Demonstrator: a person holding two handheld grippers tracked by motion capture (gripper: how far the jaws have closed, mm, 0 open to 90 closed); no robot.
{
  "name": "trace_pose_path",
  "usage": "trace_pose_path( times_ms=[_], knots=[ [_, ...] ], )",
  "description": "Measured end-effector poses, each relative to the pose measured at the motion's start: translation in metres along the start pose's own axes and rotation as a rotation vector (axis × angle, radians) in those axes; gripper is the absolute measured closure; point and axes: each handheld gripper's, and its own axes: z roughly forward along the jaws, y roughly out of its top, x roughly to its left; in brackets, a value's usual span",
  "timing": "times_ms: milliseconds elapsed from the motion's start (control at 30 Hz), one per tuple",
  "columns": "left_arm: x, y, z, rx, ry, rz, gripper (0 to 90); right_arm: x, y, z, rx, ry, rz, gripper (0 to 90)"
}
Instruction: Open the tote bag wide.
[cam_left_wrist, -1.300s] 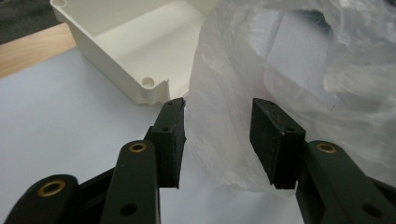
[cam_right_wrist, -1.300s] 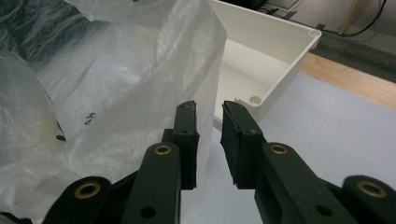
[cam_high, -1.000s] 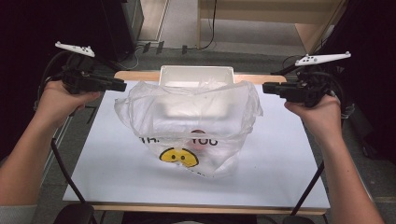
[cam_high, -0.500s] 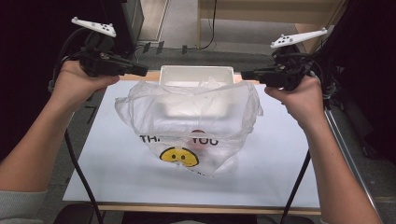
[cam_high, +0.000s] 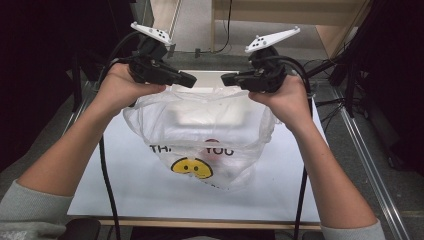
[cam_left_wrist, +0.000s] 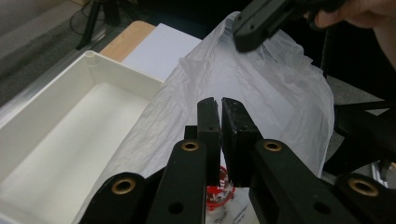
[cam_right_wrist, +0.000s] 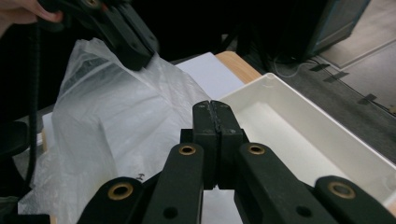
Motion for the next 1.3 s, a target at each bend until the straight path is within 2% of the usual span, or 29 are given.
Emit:
trace_pose_path(
  times_ms=[67,100,200,300,400,567,633,833,1300],
  knots=[
    [0.003,-0.004,0.007,0.011,-0.005,0.002,87.5,0.003,-0.004,0.011,0.036,0.005,-0.023,90.0],
    [0.009,-0.011,0.011,-0.001,-0.022,-0.012,87.3,0.003,-0.007,0.014,0.045,0.011,-0.023,90.0],
    [0.014,-0.020,0.014,0.002,-0.019,-0.027,87.3,0.002,-0.014,0.018,0.059,0.016,-0.012,90.0],
    [0.020,-0.032,0.018,0.000,-0.020,-0.055,87.2,-0.003,-0.030,0.022,0.070,0.011,0.013,90.0],
    [0.024,-0.044,0.023,0.016,-0.001,-0.068,87.0,-0.006,-0.040,0.025,0.084,0.010,0.029,90.0],
    [0.027,-0.053,0.026,0.024,0.013,-0.079,86.5,-0.008,-0.053,0.029,0.098,0.003,0.037,90.0],
    [0.028,-0.057,0.027,0.028,0.032,-0.080,86.4,-0.007,-0.056,0.029,0.100,0.003,0.042,90.0],
    [0.032,-0.073,0.034,0.036,0.050,-0.118,85.9,-0.010,-0.077,0.034,0.117,-0.014,0.073,90.0],
    [0.033,-0.099,0.046,0.034,0.051,-0.150,85.8,-0.014,-0.100,0.034,0.109,-0.041,0.105,90.0]
  ],
)
